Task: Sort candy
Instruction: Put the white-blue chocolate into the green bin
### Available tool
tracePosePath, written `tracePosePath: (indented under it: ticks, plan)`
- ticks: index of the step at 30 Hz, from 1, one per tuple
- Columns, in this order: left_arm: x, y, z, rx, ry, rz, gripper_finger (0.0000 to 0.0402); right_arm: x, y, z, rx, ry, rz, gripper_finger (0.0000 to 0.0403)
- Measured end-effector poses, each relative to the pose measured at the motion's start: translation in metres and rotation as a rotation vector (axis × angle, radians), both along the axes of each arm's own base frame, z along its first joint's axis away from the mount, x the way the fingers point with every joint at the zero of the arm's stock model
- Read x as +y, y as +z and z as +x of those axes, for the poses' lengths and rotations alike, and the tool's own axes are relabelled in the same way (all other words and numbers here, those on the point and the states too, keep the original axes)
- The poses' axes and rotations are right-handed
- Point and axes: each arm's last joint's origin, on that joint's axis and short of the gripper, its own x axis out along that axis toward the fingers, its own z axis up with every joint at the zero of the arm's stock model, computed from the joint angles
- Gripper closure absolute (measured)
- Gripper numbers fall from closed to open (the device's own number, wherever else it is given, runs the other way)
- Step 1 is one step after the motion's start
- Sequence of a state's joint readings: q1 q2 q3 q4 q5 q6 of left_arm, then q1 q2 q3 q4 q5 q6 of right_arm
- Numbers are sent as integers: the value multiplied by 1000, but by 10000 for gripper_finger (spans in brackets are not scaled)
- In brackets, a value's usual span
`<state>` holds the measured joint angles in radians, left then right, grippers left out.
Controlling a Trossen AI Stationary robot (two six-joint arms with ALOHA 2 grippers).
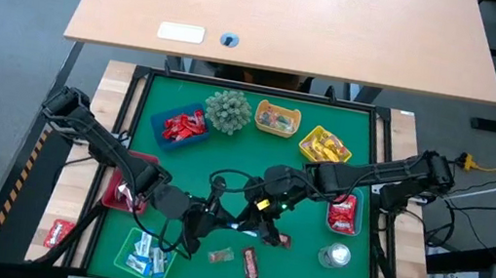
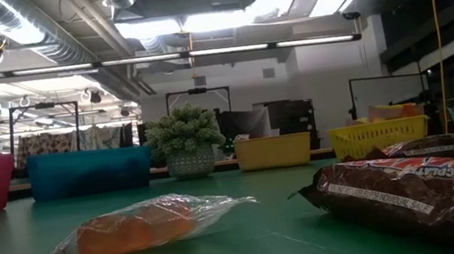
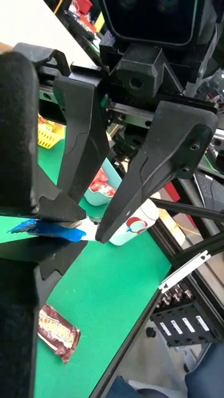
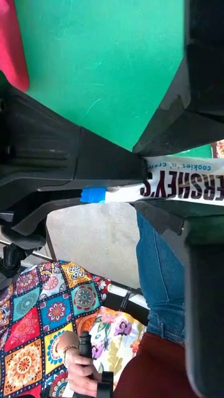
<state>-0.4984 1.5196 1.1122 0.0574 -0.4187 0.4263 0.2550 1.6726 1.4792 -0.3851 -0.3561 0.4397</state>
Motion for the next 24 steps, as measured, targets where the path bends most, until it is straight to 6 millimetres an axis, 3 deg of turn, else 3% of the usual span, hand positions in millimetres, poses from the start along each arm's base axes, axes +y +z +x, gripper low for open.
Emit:
tracePosePath:
  ticks: [14, 19, 24]
  plan:
    - [-4, 1, -2, -4, 9, -58, 383, -3, -2, 0, 26, -7, 4, 169]
    - [-17, 3, -15, 43, 38, -278, 383, -4, -9, -8, 147, 76, 38, 165]
    - [-30, 5, -46, 234, 73, -565, 383, -5, -18, -16, 242, 114, -13, 165]
